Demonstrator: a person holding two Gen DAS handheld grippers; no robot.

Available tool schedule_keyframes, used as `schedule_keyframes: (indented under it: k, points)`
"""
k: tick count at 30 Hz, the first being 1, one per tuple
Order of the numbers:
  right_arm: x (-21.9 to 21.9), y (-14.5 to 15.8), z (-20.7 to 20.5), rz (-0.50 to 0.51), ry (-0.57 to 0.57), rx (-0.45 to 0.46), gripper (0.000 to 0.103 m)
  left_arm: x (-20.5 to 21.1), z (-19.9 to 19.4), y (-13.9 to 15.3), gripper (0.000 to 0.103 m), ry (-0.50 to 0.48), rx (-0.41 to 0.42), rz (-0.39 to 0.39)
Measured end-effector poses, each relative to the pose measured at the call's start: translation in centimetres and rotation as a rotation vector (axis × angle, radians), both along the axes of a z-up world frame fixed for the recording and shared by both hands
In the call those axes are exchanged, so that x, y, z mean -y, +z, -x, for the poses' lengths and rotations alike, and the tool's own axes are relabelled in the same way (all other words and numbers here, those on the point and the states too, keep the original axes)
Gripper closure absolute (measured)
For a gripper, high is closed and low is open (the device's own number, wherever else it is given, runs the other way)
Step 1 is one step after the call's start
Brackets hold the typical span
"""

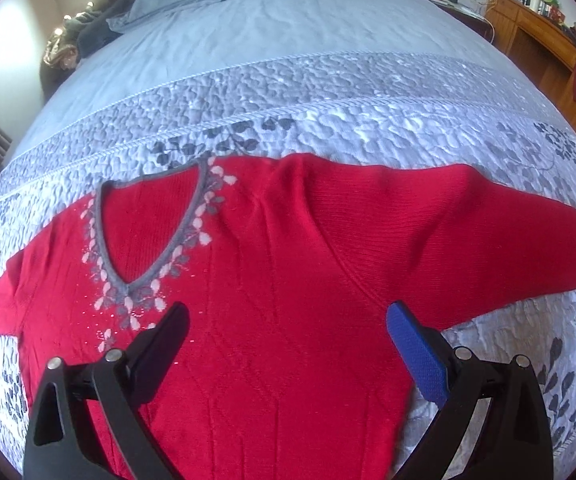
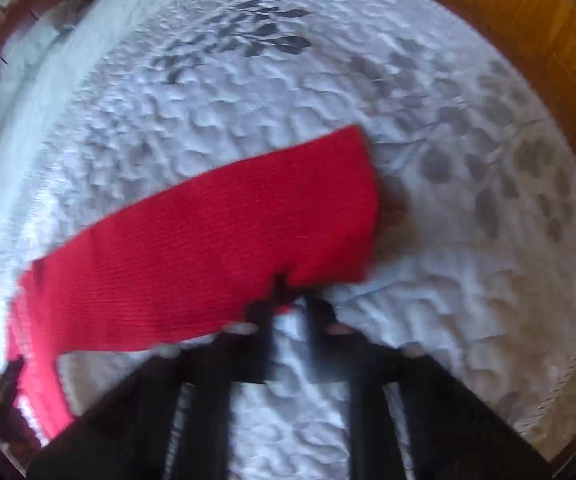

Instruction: Fold small clothes

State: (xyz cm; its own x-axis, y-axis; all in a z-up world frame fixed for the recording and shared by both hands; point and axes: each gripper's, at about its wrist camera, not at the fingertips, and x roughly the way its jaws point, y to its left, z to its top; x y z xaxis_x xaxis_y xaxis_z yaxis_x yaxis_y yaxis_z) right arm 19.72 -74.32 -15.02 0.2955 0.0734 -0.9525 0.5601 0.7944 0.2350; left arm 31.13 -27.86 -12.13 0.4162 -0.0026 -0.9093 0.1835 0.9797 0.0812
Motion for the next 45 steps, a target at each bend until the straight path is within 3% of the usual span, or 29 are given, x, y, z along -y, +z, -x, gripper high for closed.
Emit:
schedule_keyframes:
  k: [5,8,12,16,21,25,27,28,29,32,36,39,41,45]
  points:
    - [-2.5,4.6,0.2,0.043,0.027,0.118,0.100,-4.0,0.6,0.5,0.004,0.021,0.016,-0.021]
    - [-7.7,8.2,-1.3,0.061,0.141,0.181,0.100,-7.6,0.9,0.9,0.004,0.065,0.015,-0.016]
    - [-15.5,10.2,-3.8,0.078,0.286,0.210,0.100,-11.7,0.9,1.4,0.004,0.123,0.007,-0.007]
    - [-23.4,9.3,-6.7,0.051,0.404,0.205,0.100,-15.0,1.0,1.7,0.004,0.155,0.002,-0.012]
    - [-32.7,7.1,-10.3,-0.057,0.546,0.213,0.100,-18.2,1.1,2.1,0.004,0.173,0.008,-0.008]
    - [-39.9,5.9,-11.9,-0.115,0.665,0.216,0.099,-20.0,1.3,2.0,0.004,0.175,-0.011,0.043]
    - [-42.6,4.4,-12.5,-0.111,0.708,0.174,0.088,-20.5,1.3,1.8,0.004,0.172,-0.024,0.076]
    - [-43.4,3.6,-12.6,-0.119,0.727,0.145,0.070,-20.6,1.4,1.7,0.004,0.168,-0.029,0.085]
    - [-43.9,3.0,-12.5,-0.132,0.736,0.130,0.055,-20.6,1.4,1.5,0.004,0.161,-0.038,0.098]
    - [-43.1,3.0,-11.5,-0.122,0.738,0.159,0.059,-20.0,1.4,1.2,0.004,0.137,-0.052,0.133]
    - [-38.3,3.4,-10.2,-0.141,0.634,0.180,0.060,-17.5,0.9,0.7,0.005,0.092,-0.083,0.202]
    - [-35.7,3.2,-9.2,-0.109,0.596,0.169,0.061,-14.7,0.3,-0.1,0.005,0.051,-0.150,0.304]
    - [-34.5,3.1,-8.6,-0.096,0.588,0.165,0.061,-12.9,-0.4,-0.8,0.005,0.041,-0.187,0.329]
    - [-33.3,3.2,-6.5,-0.082,0.593,0.190,0.061,-10.3,-2.0,-2.9,0.017,0.042,-0.266,0.355]
